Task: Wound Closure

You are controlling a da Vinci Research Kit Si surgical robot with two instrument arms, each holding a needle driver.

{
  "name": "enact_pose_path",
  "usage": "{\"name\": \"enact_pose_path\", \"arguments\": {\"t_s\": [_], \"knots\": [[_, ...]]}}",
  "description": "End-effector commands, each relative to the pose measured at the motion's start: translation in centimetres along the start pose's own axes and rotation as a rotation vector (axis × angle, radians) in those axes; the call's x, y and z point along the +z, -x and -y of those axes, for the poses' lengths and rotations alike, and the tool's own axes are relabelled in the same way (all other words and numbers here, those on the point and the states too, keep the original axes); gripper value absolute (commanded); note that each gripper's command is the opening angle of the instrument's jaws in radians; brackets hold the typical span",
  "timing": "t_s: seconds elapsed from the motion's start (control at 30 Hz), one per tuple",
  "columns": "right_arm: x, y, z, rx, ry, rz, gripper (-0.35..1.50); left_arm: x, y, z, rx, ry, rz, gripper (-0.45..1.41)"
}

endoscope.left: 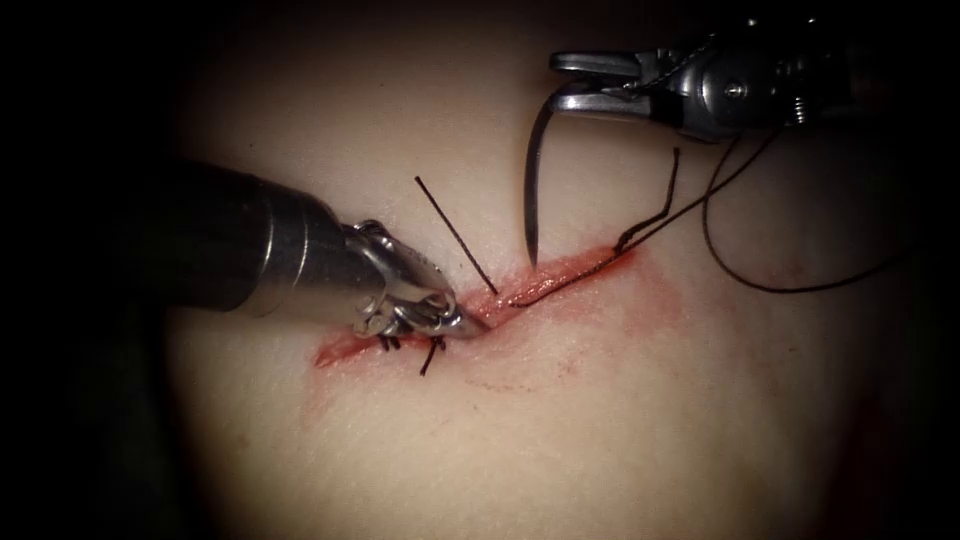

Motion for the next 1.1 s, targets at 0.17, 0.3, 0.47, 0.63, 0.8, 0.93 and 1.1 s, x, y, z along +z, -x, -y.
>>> {"name": "enact_pose_path", "arguments": {"t_s": [0.17, 0.3, 0.47, 0.63, 0.8, 0.93, 1.1], "knots": [[0.15, 0.29, 0.01, -0.009, -0.03, -0.005, -0.35, 0.03, -0.02, 0.02, -0.036, 0.048, -0.019, -0.45], [0.16, 0.28, 0.02, 0.023, -0.009, 0.004, -0.35, -0.02, -0.05, -0.01, -0.057, 0.092, -0.044, -0.45], [0.14, 0.35, 0.07, 0.103, -0.005, 0.015, -0.35, -0.06, -0.08, -0.06, -0.07, 0.125, -0.053, -0.45], [0.12, 0.43, 0.17, 0.186, 0.014, 0.021, -0.35, -0.1, -0.12, -0.1, -0.084, 0.151, -0.072, -0.45], [0.13, 0.45, 0.17, 0.203, 0.02, 0.026, -0.35, -0.1, -0.12, -0.11, -0.085, 0.155, -0.077, -0.45], [0.16, 0.47, 0.15, 0.202, 0.026, 0.023, -0.35, -0.09, -0.11, -0.12, -0.085, 0.158, -0.079, -0.45], [0.16, 0.42, 0.06, 0.155, 0.046, 0.021, -0.35, -0.07, -0.1, -0.13, -0.084, 0.156, -0.079, -0.45]]}}
